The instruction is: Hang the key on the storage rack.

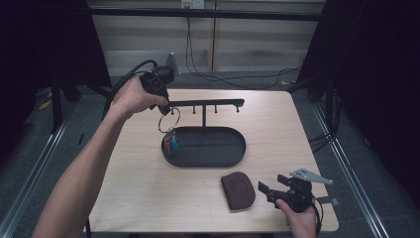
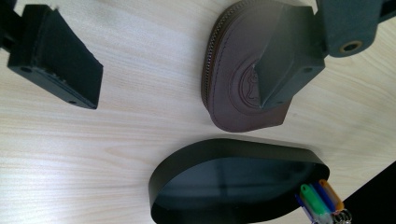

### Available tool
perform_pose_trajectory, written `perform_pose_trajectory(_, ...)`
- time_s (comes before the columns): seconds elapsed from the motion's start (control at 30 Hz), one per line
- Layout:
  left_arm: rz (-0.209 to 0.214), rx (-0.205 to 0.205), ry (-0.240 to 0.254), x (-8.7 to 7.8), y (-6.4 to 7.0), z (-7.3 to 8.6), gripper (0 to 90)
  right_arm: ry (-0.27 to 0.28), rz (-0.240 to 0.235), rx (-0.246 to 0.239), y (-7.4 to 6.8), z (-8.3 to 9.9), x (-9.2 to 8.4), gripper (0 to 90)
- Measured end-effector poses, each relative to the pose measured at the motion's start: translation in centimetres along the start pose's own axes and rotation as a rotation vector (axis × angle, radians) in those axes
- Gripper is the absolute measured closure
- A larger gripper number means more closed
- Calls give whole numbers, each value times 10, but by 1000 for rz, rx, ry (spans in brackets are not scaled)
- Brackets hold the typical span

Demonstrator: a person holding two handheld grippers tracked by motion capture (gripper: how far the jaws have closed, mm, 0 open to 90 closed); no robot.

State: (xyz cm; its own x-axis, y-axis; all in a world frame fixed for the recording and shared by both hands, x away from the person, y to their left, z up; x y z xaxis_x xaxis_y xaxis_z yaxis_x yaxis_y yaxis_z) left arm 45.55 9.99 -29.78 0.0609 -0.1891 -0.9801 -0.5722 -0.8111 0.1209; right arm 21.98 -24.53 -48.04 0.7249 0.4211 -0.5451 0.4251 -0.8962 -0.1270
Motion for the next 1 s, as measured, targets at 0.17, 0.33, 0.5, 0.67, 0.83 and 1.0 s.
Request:
perform_pose_trajectory(0.17,-3,-30,10,9,-4,-5,881,-1,-2,-2,0,0,0,145)
perform_pose_trajectory(0.33,-16,-28,24,12,-8,-6,881,-6,-6,-4,-1,0,1,145)
perform_pose_trajectory(0.5,-16,-18,39,16,-9,-6,879,-8,-7,-7,-1,0,1,145)
perform_pose_trajectory(0.67,10,-38,56,22,-15,-5,876,-7,-3,-5,-1,0,0,146)
perform_pose_trajectory(0.83,-24,-48,46,23,-16,-3,764,-11,-5,-13,-1,0,1,146)
perform_pose_trajectory(1.0,-21,-45,73,21,-15,0,661,-12,-6,-13,-1,0,2,146)
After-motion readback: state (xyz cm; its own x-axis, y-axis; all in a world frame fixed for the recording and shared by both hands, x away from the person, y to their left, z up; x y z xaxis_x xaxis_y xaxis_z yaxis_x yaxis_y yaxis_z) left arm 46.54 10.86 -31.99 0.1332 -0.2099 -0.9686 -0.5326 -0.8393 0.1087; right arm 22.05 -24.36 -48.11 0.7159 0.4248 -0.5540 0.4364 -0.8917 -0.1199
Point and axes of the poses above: each handheld gripper's, and its own axes: x roughly forward along the jaws, z roughly out of its underside, y roughly to its right, the point moved 3 cm from there along x, roughly forward along the jaws, and after that the axes turned 11 degrees about -x, right-handed, at the moved point
